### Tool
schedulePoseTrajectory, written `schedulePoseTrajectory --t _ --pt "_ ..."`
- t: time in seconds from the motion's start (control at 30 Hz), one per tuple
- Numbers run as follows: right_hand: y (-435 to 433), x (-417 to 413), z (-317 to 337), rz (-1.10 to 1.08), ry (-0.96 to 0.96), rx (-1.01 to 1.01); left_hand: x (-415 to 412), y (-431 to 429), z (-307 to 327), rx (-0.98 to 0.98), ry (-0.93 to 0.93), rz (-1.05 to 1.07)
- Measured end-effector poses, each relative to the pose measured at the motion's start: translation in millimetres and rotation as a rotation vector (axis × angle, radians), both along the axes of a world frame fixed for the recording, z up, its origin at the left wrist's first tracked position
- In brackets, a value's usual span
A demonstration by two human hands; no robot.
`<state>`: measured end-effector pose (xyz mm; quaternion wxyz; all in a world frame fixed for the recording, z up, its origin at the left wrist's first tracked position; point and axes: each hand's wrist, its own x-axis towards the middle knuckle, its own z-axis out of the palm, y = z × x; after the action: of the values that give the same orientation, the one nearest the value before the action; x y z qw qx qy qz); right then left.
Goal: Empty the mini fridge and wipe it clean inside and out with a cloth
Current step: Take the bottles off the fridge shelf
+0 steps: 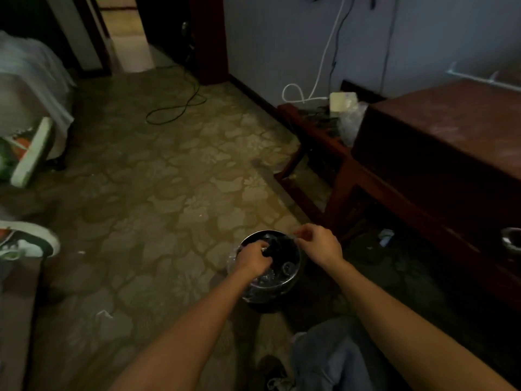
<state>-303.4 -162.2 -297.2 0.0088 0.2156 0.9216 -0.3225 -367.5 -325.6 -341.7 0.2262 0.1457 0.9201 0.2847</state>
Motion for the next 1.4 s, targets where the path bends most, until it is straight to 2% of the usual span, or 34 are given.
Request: schedulePoseTrajectory --t 0.13,0.27,0.4,0.6,0.73,0.87,1.17,1.4 --pt "-2.7 47.4 23.7 -0.086 0.178 -0.009 35.5 12.0 35.9 0.217 0.029 0.075" --pt "-10.8 81.7 40.2 -0.209 0.393 -0.092 65.5 19.4 68.5 0.305 0.062 0.068" --pt "-12.9 107.9 65.6 -0.27 0.564 -0.177 82.4 26.7 110.0 0.405 0.101 0.009" --pt "5.7 151.0 127.1 -0.322 0.701 -0.229 111.3 51.3 182.5 0.513 0.222 -0.111" --pt "21.7 185.5 160.5 -0.412 0.824 -0.2 141.5 74.0 218.1 0.562 0.249 -0.193" --pt "36.3 232.1 182.4 -0.502 0.906 -0.149 177.8 103.7 242.4 0.671 0.197 -0.28" --pt "82.7 358.0 234.8 -0.728 1.034 0.102 282.5 191.7 279.5 0.814 0.069 -0.632" --pt "125.5 458.0 250.7 -0.869 1.064 0.186 367.7 245.9 293.1 0.89 0.016 -0.771"
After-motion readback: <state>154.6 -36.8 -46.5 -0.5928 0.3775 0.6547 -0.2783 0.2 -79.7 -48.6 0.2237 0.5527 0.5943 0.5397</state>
